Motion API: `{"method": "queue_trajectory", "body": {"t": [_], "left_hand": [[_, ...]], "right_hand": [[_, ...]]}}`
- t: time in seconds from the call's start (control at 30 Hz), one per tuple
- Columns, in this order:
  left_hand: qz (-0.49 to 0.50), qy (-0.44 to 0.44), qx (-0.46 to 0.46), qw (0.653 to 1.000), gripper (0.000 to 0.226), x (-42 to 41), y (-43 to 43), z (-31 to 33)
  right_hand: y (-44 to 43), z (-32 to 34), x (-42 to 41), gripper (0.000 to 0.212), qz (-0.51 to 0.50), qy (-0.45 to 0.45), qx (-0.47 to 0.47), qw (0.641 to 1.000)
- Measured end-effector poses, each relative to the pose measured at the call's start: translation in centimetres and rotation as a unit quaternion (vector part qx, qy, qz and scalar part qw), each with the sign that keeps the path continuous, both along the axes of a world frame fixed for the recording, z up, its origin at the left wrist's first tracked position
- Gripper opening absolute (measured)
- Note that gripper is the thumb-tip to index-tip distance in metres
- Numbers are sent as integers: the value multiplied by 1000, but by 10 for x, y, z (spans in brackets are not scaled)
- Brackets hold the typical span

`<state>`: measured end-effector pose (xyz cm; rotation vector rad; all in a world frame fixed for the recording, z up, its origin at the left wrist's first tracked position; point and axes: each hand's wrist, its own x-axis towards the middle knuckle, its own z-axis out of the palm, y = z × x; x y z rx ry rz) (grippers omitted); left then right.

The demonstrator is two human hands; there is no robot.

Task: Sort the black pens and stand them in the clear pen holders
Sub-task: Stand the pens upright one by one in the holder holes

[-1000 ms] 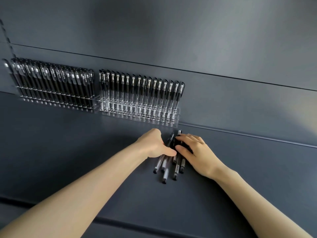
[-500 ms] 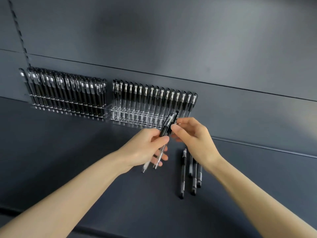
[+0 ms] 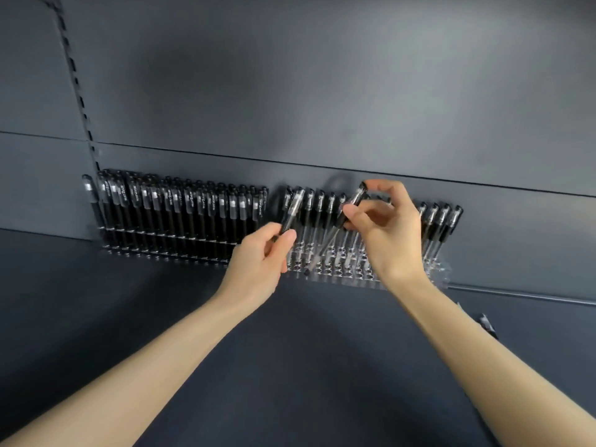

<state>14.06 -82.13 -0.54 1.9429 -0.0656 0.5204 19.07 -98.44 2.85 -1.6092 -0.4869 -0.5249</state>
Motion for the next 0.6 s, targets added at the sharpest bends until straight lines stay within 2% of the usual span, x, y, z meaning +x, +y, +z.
{"method": "queue_trajectory", "body": {"t": [0.13, 0.43, 0.6], "left_hand": [[12, -40, 16, 999, 40, 15, 16, 0], [-19, -68, -85, 994, 32, 23, 25, -19], [-10, -74, -111, 991, 30, 29, 26, -18]], "right_hand": [[26, 7, 15, 35, -63, -61, -7, 996], [46, 1, 39, 31, -91, -87, -72, 989], [48, -6, 44, 28, -96, -89, -162, 978]]}}
